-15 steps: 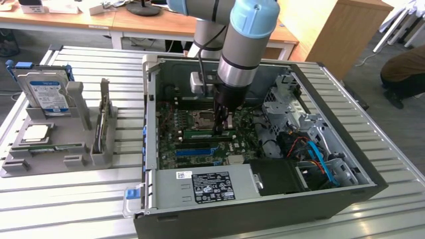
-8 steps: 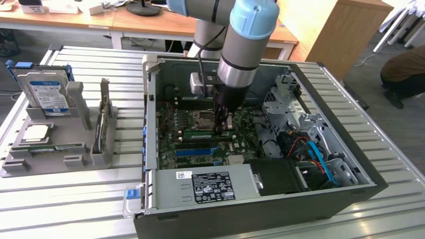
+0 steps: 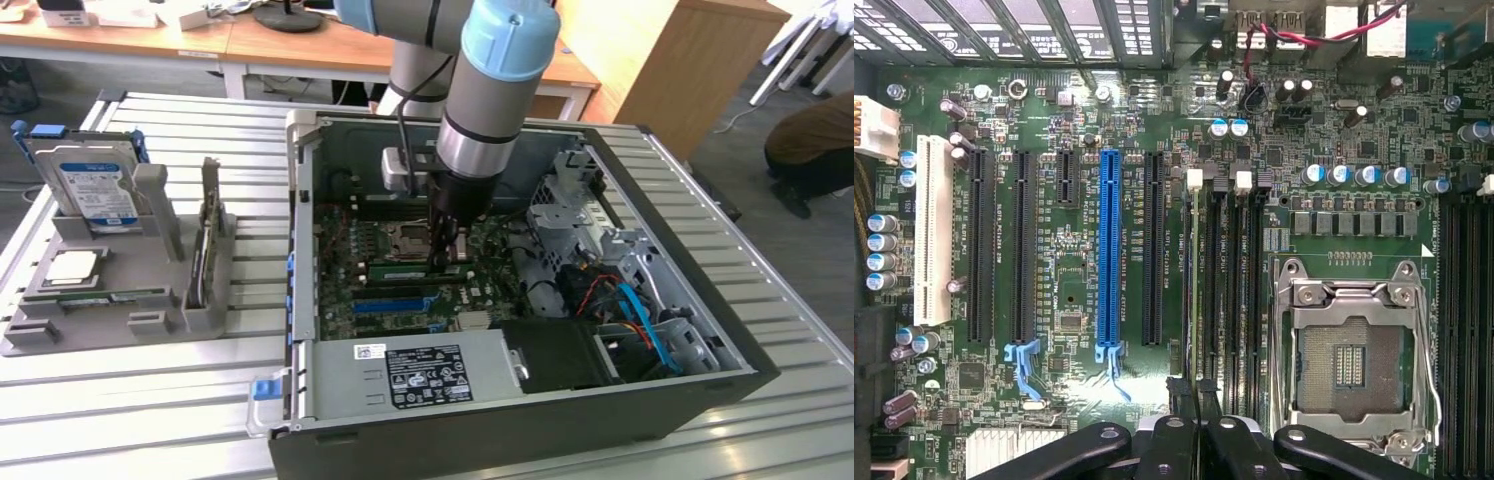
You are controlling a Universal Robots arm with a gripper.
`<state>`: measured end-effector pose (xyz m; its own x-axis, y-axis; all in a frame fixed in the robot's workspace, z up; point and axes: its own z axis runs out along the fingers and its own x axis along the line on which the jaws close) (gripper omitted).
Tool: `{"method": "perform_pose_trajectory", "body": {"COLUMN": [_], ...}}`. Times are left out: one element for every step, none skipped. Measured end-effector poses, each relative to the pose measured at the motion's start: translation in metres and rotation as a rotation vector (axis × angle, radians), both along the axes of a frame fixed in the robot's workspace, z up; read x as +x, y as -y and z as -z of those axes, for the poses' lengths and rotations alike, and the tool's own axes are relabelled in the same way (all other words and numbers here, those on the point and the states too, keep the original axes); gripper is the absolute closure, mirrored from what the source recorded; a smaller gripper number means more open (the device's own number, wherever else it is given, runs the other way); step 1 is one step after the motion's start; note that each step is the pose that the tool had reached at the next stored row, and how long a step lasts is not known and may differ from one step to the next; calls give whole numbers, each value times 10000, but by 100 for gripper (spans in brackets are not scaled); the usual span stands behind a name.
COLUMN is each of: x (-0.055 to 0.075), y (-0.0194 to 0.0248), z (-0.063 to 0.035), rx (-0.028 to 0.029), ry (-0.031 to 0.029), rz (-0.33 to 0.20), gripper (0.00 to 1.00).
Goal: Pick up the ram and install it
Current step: 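Insert the ram into the slot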
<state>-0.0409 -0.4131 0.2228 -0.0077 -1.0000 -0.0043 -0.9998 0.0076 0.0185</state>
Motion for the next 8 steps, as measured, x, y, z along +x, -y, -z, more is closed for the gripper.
{"method": "perform_pose_trajectory", "body": {"x": [0, 0, 0, 0, 0, 0, 0, 0], "y": [0, 0, 0, 0, 0, 0, 0, 0], "z": [0, 0, 0, 0, 0, 0, 0, 0], "rx": [-1, -1, 0, 0, 0, 0, 1, 0], "ry": [1, 0, 1, 1, 0, 0, 1, 0], "rz": [0, 0, 0, 0, 0, 0, 0, 0], "gripper": [88, 88, 88, 88, 88, 88, 87, 87]}}
